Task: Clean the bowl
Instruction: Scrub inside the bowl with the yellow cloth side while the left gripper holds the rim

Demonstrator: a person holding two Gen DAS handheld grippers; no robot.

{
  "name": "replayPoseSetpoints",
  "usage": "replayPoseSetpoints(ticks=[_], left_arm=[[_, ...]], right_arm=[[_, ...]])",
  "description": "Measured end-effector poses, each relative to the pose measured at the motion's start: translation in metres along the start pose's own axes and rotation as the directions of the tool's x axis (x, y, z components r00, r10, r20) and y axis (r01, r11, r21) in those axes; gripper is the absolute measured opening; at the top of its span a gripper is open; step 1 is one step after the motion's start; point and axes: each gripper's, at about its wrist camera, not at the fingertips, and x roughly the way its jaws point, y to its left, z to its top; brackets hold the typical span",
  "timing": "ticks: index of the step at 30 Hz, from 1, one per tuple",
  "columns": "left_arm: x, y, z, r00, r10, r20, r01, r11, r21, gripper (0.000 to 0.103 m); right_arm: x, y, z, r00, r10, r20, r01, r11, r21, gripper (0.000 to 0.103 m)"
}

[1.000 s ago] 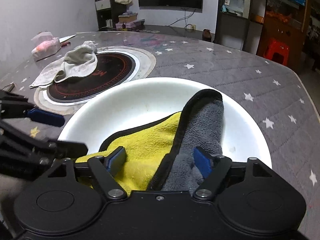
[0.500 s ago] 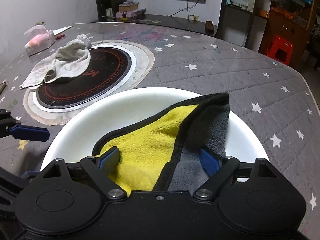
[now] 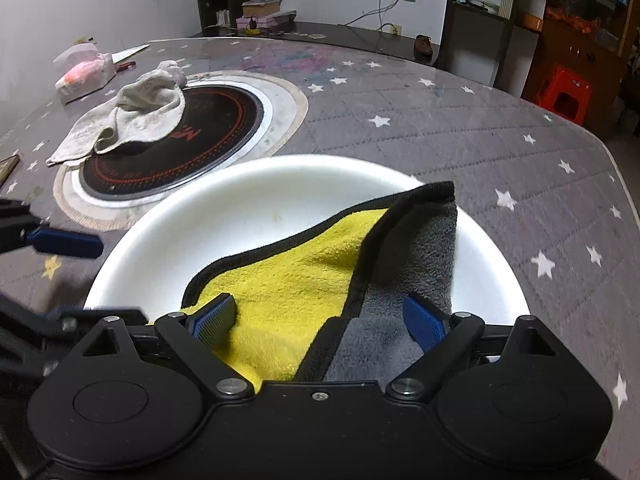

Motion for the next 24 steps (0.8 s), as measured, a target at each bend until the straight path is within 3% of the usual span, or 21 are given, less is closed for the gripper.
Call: replayPoseSetpoints(ticks=[11,24], left_arm=[[-0.011,0.01,0.002,1.0,-0.01,0.022,0.01,1.0,-0.02,0.073],[-0.017,0.015,0.0,0.999,-0.023,0.032,0.024,0.999,-0.032,0.076]], right_arm=[[-0.015,0.01,-0.013,0.999,0.032,-0.044,-0.034,0.998,-0.049,0.093],[0.009,0.018,0.01,0.999,0.047,-0.021,-0.048,0.996,-0.071,0.097]])
